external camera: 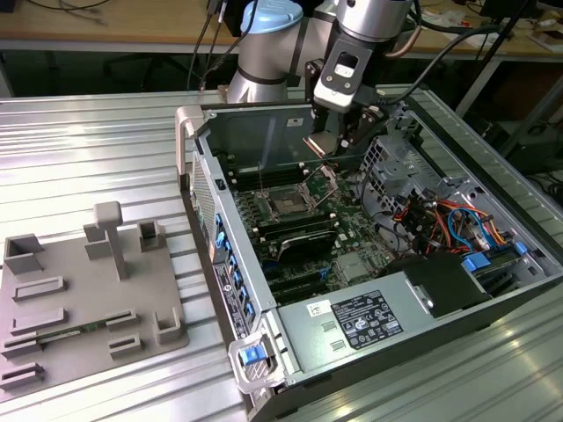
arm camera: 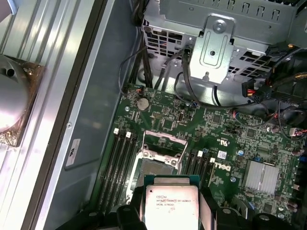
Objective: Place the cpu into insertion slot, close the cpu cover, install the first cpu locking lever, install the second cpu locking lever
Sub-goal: 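Place the cpu into insertion slot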
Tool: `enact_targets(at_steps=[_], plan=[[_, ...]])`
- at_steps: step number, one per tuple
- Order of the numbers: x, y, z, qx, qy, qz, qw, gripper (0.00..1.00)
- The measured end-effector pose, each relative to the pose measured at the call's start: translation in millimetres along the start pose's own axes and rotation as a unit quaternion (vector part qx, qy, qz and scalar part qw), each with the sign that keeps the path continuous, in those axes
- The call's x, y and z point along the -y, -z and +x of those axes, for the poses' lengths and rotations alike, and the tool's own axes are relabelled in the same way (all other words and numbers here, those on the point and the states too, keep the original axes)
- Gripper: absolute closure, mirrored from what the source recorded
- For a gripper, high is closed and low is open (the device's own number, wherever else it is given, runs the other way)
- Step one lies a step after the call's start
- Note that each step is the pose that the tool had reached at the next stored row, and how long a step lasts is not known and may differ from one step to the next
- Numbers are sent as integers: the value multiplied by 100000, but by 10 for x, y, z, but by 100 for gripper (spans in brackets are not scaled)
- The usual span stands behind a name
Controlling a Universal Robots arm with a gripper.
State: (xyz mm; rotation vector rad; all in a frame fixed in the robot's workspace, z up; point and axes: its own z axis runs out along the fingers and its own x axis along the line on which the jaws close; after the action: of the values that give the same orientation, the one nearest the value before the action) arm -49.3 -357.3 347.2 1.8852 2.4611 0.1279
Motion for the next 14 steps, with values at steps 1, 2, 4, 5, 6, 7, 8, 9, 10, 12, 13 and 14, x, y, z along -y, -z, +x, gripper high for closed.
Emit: enact_targets(at_steps=[1,2,4,5,6,7,8,9,10,12,13,14], plan=[[1,-1,0,34,-375,-7,99999,45],[1,-1,0,57,-635,-8,99998,45],[2,-1,0,123,-1374,-24,99990,45],[3,-1,1,165,-1872,-33,99982,45],[3,-1,1,191,-2143,-40,99977,45],[3,-1,1,197,-2199,-40,99976,45],[3,0,1,203,-2243,-41,99975,45],[3,0,1,203,-2266,-39,99974,45],[3,-1,1,205,-2282,-42,99974,45],[3,0,1,210,-2320,-40,99973,45],[4,0,1,212,-2345,-41,99972,45],[3,0,1,213,-2362,-41,99972,45]])
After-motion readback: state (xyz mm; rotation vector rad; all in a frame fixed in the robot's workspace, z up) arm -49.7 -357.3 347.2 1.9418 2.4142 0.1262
